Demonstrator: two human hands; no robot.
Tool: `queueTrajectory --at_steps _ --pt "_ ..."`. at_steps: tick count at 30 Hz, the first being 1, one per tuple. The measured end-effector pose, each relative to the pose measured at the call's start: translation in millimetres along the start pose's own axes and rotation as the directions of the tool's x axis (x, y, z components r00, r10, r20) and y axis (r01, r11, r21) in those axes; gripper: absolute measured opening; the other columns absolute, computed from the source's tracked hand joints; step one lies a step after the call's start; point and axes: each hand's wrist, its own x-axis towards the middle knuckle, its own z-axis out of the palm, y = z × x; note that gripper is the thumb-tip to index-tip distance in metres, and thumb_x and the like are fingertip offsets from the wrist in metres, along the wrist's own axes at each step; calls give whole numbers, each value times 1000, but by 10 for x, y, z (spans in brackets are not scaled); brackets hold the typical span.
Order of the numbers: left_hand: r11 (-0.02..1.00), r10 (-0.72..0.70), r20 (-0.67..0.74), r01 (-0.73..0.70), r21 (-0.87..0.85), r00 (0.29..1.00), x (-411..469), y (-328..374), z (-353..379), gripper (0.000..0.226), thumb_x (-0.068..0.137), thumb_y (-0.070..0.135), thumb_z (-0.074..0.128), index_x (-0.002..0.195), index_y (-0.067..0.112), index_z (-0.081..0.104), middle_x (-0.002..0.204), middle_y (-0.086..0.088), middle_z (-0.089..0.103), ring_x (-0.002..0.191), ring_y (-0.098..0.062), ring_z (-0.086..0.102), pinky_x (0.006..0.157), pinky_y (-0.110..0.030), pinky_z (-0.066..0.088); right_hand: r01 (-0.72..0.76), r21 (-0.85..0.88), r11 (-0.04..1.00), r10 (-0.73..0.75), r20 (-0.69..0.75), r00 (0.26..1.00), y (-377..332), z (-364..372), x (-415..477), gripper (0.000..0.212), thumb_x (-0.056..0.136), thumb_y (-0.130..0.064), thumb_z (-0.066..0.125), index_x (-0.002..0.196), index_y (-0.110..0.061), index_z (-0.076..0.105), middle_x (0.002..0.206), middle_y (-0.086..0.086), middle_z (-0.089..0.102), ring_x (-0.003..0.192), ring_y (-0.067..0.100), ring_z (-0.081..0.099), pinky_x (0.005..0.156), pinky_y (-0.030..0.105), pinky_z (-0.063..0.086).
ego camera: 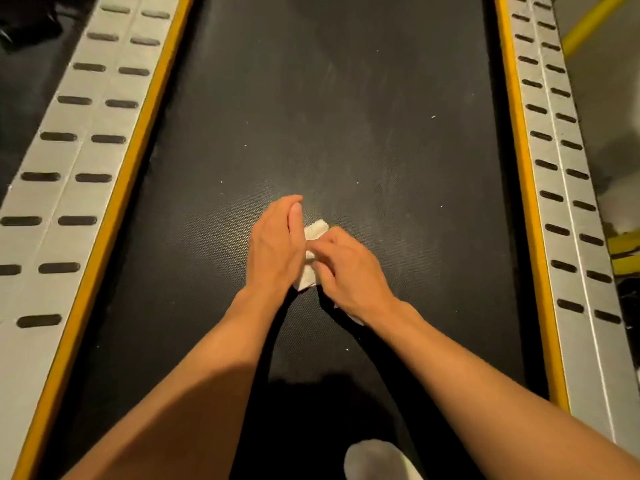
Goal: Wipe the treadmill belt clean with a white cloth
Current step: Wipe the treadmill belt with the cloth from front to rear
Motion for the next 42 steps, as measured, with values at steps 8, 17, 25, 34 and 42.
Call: queueTrajectory --at_steps 8,17,25,34,42 --pt "981 -142 -21 137 -140 990 -39 58 -43 29 102 25 38 100 17 66 98 -4 68 95 -20 62 87 -34 45 -489 -53 870 448 -326 833 473 -342 508 35 89 -13 49 118 -24 65 112 12 54 103 32 55 80 36 44" --pt "967 -192 -29 184 -176 981 44 4 -133 39 101 31 35 101 18 71 93 4 71 90 -15 63 84 -27 43 -240 22 971 233 -340 911 159 -157 612 29 90 -21 47 109 -20 68 101 12 57 96 32 57 78 34 43" --pt "928 -288 -138 241 -285 948 145 -50 -220 34 98 36 37 109 20 66 100 1 71 94 -21 64 88 -29 47 -221 -147 964 183 -237 954 -95 138 1243 26 81 -14 51 101 -23 67 105 7 61 92 32 57 65 32 41" --pt "935 -329 -330 257 -244 885 215 -382 -533 36 95 29 37 121 19 59 112 3 68 104 -16 64 96 -40 49 -117 50 992 127 -348 929 -374 65 1771 34 84 -5 48 110 -15 67 107 11 65 101 35 56 82 38 43" --pt "894 -447 -427 378 -240 786 354 -466 -856 29 96 17 42 117 22 61 103 7 69 97 -12 62 83 4 22 169 14 986 -168 -59 984 -768 562 1402 39 77 -14 37 99 -14 68 102 6 67 91 32 58 85 40 46"
